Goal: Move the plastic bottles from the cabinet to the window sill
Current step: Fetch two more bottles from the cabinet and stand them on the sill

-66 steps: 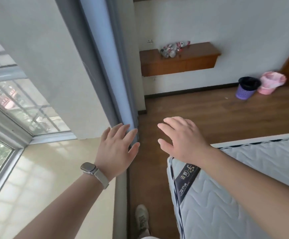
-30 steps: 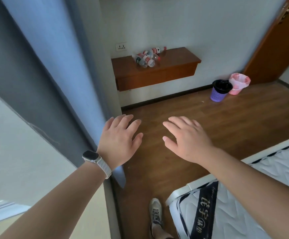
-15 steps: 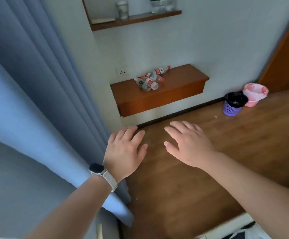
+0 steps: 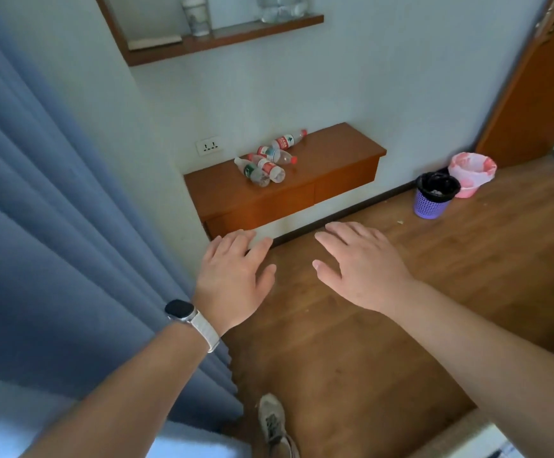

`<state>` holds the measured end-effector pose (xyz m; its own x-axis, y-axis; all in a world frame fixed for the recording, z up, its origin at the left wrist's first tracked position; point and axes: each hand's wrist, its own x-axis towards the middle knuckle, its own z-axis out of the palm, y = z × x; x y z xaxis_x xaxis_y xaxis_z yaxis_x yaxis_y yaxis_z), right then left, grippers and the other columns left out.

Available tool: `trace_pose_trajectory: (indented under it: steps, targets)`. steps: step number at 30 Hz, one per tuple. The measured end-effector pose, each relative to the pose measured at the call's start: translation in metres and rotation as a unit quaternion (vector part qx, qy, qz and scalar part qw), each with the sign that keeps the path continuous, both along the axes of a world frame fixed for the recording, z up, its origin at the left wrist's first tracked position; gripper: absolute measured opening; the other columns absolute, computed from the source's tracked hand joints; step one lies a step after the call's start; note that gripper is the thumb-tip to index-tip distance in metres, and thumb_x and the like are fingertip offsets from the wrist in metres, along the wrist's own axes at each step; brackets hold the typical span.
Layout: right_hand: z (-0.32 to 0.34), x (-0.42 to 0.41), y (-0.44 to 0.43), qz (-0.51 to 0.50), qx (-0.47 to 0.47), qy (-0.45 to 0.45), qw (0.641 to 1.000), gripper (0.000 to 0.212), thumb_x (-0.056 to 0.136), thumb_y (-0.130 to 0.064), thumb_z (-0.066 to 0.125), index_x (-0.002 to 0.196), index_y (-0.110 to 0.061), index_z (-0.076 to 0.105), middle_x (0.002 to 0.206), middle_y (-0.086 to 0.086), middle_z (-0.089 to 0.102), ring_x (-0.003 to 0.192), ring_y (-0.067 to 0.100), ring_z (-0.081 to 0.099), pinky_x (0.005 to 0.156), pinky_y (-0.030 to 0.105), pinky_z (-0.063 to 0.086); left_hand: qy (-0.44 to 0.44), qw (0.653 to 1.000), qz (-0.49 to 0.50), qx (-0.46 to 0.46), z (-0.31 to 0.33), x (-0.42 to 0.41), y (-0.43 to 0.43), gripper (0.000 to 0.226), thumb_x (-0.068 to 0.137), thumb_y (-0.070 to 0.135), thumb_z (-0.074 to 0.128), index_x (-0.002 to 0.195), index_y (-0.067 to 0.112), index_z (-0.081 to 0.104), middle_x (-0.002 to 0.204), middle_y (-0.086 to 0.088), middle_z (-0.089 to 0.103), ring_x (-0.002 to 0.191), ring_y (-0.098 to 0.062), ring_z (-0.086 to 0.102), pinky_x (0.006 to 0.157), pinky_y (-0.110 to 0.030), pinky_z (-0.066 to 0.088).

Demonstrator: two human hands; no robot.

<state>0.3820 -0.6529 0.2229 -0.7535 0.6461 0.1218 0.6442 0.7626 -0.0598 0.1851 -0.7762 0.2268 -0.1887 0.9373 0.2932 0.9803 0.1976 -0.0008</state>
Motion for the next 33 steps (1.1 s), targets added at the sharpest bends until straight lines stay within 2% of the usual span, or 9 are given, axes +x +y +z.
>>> trace_pose_trajectory:
  steps: [4, 9, 17, 25, 30, 33]
  targets:
    - [-0.008, -0.024, 0.034, -0.022, -0.014, -0.014, 1.0, 0.065, 0.093, -0.063, 0.021, 0.136, -0.026, 0.054, 0.141, 0.0, 0.056, 0.13, 0.024, 0.051, 0.105, 0.044, 0.041, 0.002, 1.0, -0.017, -0.018, -0.011, -0.031, 0.044, 0.051, 0.095, 0.051, 0.053, 0.138, 0.024, 0.058, 0.14, -0.006, 0.059, 0.132, -0.029, 0.051, 0.111, -0.052, 0.036]
    - [-0.011, -0.072, 0.086, -0.058, -0.037, -0.027, 0.997, 0.071, 0.091, -0.068, 0.015, 0.147, -0.033, 0.038, 0.155, -0.005, 0.04, 0.143, 0.021, 0.035, 0.116, 0.044, 0.026, -0.023, 0.999, -0.047, 0.001, -0.02, -0.078, 0.104, 0.05, 0.093, 0.05, 0.057, 0.133, 0.022, 0.063, 0.137, -0.008, 0.062, 0.128, -0.031, 0.055, 0.108, -0.05, 0.037]
    - [0.01, -0.159, 0.145, -0.073, -0.027, -0.056, 0.995, 0.063, 0.098, -0.064, 0.027, 0.151, -0.031, 0.032, 0.16, -0.004, 0.032, 0.148, 0.022, 0.026, 0.121, 0.045, 0.022, -0.02, 0.996, -0.077, 0.047, -0.03, -0.173, 0.182, 0.048, 0.092, 0.051, 0.055, 0.128, 0.021, 0.064, 0.131, -0.009, 0.065, 0.122, -0.032, 0.059, 0.102, -0.053, 0.042]
    - [0.013, -0.204, 0.179, -0.073, -0.005, -0.057, 0.996, 0.06, 0.099, -0.061, 0.028, 0.149, -0.03, 0.035, 0.157, -0.003, 0.037, 0.145, 0.022, 0.03, 0.118, 0.043, 0.024, -0.009, 0.995, -0.078, 0.063, -0.034, -0.223, 0.22, 0.046, 0.088, 0.046, 0.067, 0.125, 0.019, 0.066, 0.127, -0.01, 0.067, 0.119, -0.033, 0.061, 0.099, -0.054, 0.045]
    - [0.005, -0.216, 0.205, -0.068, 0.003, -0.051, 0.996, 0.065, 0.094, -0.063, 0.021, 0.145, -0.028, 0.041, 0.152, -0.001, 0.044, 0.141, 0.025, 0.037, 0.114, 0.044, 0.03, -0.018, 0.996, -0.069, 0.054, -0.036, -0.234, 0.239, 0.047, 0.09, 0.045, 0.064, 0.128, 0.018, 0.064, 0.13, -0.01, 0.065, 0.122, -0.032, 0.059, 0.101, -0.054, 0.044]
    - [-0.008, -0.222, 0.225, -0.065, 0.005, -0.047, 0.997, 0.058, 0.097, -0.062, 0.029, 0.142, -0.029, 0.046, 0.148, -0.001, 0.049, 0.137, 0.025, 0.043, 0.111, 0.045, 0.035, -0.023, 0.996, -0.067, 0.051, -0.041, -0.238, 0.252, 0.046, 0.091, 0.047, 0.061, 0.129, 0.019, 0.065, 0.13, -0.01, 0.065, 0.123, -0.032, 0.059, 0.102, -0.053, 0.043]
